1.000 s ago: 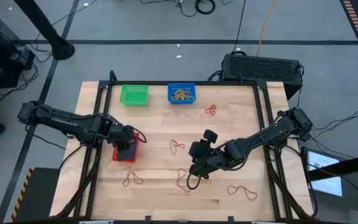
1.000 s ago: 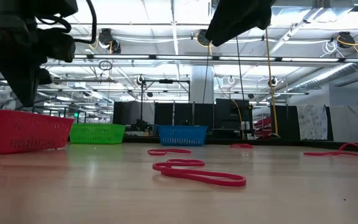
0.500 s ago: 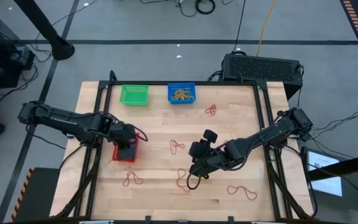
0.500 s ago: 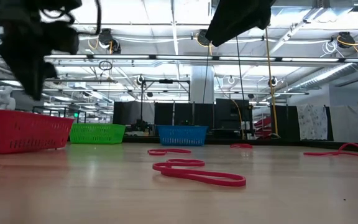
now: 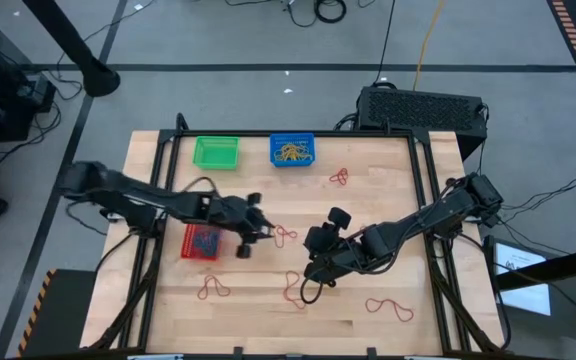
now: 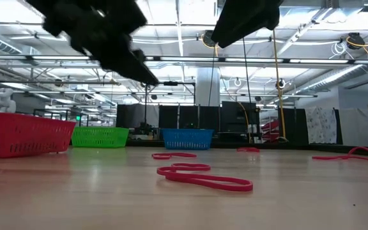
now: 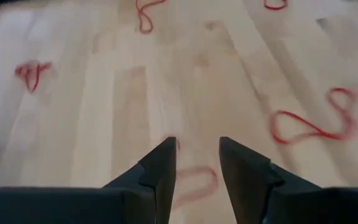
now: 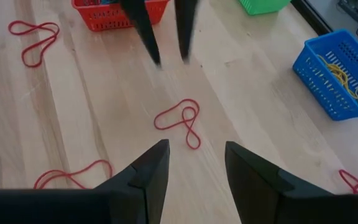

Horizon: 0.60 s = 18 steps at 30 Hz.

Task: Sort rubber bands into baskets
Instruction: Put the red rubber band into the green bin

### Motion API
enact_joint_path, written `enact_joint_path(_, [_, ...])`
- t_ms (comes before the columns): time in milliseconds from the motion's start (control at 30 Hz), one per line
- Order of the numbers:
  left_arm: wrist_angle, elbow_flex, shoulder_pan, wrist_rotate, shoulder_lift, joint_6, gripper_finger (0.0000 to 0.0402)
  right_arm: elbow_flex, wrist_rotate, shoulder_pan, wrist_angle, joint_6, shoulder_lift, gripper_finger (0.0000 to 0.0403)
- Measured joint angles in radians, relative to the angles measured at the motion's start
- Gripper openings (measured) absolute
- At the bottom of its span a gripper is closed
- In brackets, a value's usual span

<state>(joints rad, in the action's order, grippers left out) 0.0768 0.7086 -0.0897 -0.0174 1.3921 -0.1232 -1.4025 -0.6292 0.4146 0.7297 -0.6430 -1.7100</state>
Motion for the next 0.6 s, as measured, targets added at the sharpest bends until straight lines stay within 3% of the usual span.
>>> enact_joint_path(100, [0.142, 0.008, 0.011, -0.001, 0.136, -0.076, 0.013, 0.0, 0.001, 0.0, 0.001, 0.0, 0.0, 0.0148])
enact_joint_path(267, [0.16, 0.078, 0.037, -0.005, 0.302, -0.094, 0.013, 0.0, 0.002, 0.0, 0.01, 0.0, 0.0, 0.0148])
enact_joint_path(600, [0.122, 0.15, 0.095, -0.027, 0.463, -0.045, 0.013, 0.06, 0.002, 0.0, 0.008, -0.001, 0.0, 0.0148])
